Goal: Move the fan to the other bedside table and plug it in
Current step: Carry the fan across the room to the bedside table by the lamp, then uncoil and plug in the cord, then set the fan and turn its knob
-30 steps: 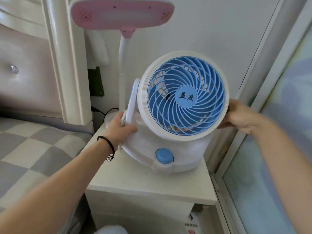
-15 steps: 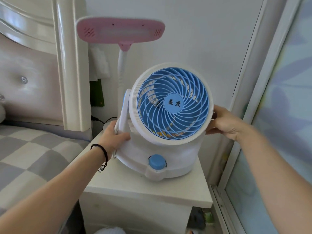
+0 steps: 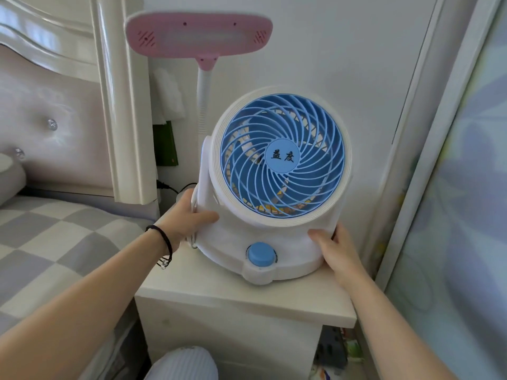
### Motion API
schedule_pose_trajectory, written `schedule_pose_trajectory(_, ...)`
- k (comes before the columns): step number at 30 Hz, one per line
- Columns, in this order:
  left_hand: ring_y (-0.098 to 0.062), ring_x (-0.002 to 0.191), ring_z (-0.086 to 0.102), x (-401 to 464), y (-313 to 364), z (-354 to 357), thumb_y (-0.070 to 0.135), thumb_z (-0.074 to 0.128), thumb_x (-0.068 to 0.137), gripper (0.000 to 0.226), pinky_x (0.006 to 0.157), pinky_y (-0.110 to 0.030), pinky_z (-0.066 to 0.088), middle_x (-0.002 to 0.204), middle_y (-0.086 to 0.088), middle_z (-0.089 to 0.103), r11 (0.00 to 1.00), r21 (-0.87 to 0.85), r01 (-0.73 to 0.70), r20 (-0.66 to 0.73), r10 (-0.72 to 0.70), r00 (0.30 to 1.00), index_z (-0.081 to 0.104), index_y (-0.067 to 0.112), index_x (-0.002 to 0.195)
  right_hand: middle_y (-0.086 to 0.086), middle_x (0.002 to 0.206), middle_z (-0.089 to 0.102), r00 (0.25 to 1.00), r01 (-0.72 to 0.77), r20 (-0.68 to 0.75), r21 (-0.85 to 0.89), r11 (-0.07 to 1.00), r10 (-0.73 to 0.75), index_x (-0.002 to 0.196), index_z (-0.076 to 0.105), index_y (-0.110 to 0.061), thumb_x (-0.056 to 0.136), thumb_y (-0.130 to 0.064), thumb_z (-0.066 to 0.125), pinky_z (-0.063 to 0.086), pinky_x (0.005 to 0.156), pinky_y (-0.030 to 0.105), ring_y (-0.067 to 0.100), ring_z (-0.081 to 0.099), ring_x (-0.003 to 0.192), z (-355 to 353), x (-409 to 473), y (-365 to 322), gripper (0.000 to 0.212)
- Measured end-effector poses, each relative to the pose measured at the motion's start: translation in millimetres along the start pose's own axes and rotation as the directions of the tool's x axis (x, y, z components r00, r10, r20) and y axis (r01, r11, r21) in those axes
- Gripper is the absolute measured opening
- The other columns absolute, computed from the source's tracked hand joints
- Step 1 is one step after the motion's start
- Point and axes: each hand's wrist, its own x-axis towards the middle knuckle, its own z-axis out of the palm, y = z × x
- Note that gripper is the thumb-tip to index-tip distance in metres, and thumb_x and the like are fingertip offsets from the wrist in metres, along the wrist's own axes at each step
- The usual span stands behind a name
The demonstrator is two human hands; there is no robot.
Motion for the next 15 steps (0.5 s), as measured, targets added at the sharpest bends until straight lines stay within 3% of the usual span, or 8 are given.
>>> schedule_pose_trajectory(2, -0.024, 0.109, 0.06, -2, -3, -12, 0.031, 0.083, 0.044, 0.096, 0.081, -0.04, 0.057, 0.125, -0.01, 0.056, 0.998, 0.052, -0.03, 0.137, 0.023, 0.99, 0.037, 0.029, 0.129, 0.003, 0.104, 0.063, 1.0, -0.009, -0.013, -0.012, 1.0, 0.009, 0.109, 0.052, -0.021, 0.081, -0.005, 0.06, 0.046, 0.086, 0.034, 0.02, 0.06, 0.094, 0, 2, 2, 0.033)
schedule_pose_trajectory(4, -0.016, 0.102, 0.065, -1, -3, -25, 0.041, 0.089, 0.033, 0.108, 0.07, -0.032, 0.059, 0.122, -0.005, 0.058, 0.99, 0.132, -0.051, 0.261, 0.015, 0.965, 0.036, 0.038, 0.127, 0.005, 0.105, 0.063, 1.0, -0.006, 0.002, -0.021, 1.0, 0.006, 0.111, 0.052, -0.018, 0.081, -0.004, 0.061, 0.046, 0.084, 0.034, 0.02, 0.06, 0.092, -2, 3, 2, 0.034)
schedule_pose_trajectory(6, -0.014, 0.092, 0.07, -1, 0, -35, 0.042, 0.087, 0.037, 0.097, 0.064, -0.035, 0.06, 0.116, 0.0, 0.06, 0.98, 0.193, -0.049, 0.336, -0.019, 0.942, 0.036, 0.047, 0.12, 0.005, 0.104, 0.063, 0.999, 0.002, 0.032, 0.005, 1.0, -0.002, 0.113, 0.052, -0.016, 0.081, -0.002, 0.062, 0.047, 0.08, 0.032, 0.018, 0.061, 0.089, -4, 3, 1, 0.037)
schedule_pose_trajectory(9, -0.017, 0.087, 0.069, 0, 5, -43, 0.01, 0.076, 0.068, 0.074, 0.068, -0.039, 0.06, 0.109, 0.003, 0.061, 0.931, 0.358, -0.074, 0.36, -0.065, 0.931, 0.034, 0.046, 0.117, 0.006, 0.104, 0.065, 0.998, 0.017, 0.067, 0.0, 1.0, -0.017, 0.119, 0.052, -0.012, 0.08, -0.001, 0.063, 0.051, 0.075, 0.03, 0.014, 0.062, 0.087, -5, 4, 3, 0.042)
schedule_pose_trajectory(11, -0.017, 0.09, 0.067, 4, 8, -47, -0.004, 0.062, 0.08, 0.064, 0.064, -0.034, 0.06, 0.106, 0.003, 0.064, 0.892, 0.443, -0.09, 0.358, -0.084, 0.93, 0.035, 0.042, 0.117, 0.006, 0.107, 0.065, 0.998, 0.004, 0.07, -0.011, 1.0, -0.003, 0.123, 0.052, -0.012, 0.08, -0.004, 0.065, 0.052, 0.081, 0.035, 0.017, 0.063, 0.091, -5, 5, 4, 0.046)
schedule_pose_trajectory(13, -0.022, 0.08, 0.072, 10, 14, -52, -0.003, 0.056, 0.085, 0.052, 0.056, -0.03, 0.058, 0.099, 0.002, 0.069, 0.866, 0.487, -0.109, 0.348, -0.077, 0.934, 0.041, 0.04, 0.111, 0.006, 0.109, 0.065, 0.998, 0.002, 0.067, -0.002, 1.0, -0.002, 0.125, 0.051, -0.012, 0.08, -0.006, 0.066, 0.051, 0.081, 0.036, 0.017, 0.063, 0.092, -5, 5, 3, 0.047)
schedule_pose_trajectory(15, -0.027, 0.067, 0.072, 15, 22, -58, 0.002, 0.052, 0.088, 0.038, 0.053, -0.035, 0.057, 0.085, 0.004, 0.074, 0.812, 0.558, -0.172, 0.294, 0.0, 0.956, 0.048, 0.037, 0.102, 0.006, 0.108, 0.065, 0.997, 0.019, 0.072, 0.005, 1.0, -0.019, 0.122, 0.052, -0.012, 0.081, -0.005, 0.065, 0.05, 0.075, 0.03, 0.013, 0.062, 0.089, -4, 3, 2, 0.044)
